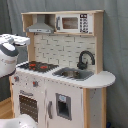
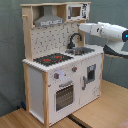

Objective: Play with the kitchen

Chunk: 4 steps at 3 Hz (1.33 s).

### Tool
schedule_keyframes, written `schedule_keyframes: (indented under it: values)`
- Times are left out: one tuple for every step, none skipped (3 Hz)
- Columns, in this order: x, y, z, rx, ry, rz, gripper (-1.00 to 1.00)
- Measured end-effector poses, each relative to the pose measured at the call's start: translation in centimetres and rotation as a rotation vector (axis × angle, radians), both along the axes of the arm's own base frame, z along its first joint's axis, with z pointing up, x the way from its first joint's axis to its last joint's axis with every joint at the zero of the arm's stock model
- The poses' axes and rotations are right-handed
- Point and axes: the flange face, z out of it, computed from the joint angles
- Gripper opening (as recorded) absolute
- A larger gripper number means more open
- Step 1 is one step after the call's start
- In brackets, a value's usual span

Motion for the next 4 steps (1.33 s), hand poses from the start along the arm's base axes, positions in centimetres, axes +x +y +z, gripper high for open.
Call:
schedule_keyframes:
  values:
    - [1.6, -0.7, 2.4, 0.0, -0.02, 0.019, 1.0]
    - [3.3, -1.6, 4.5, -0.01, -0.03, 0.014, 1.0]
    - [5.2, -3.4, 6.3, -0.025, -0.026, -0.007, 1.0]
    - [6.9, -6.4, 7.6, -0.035, -0.006, -0.038, 1.0]
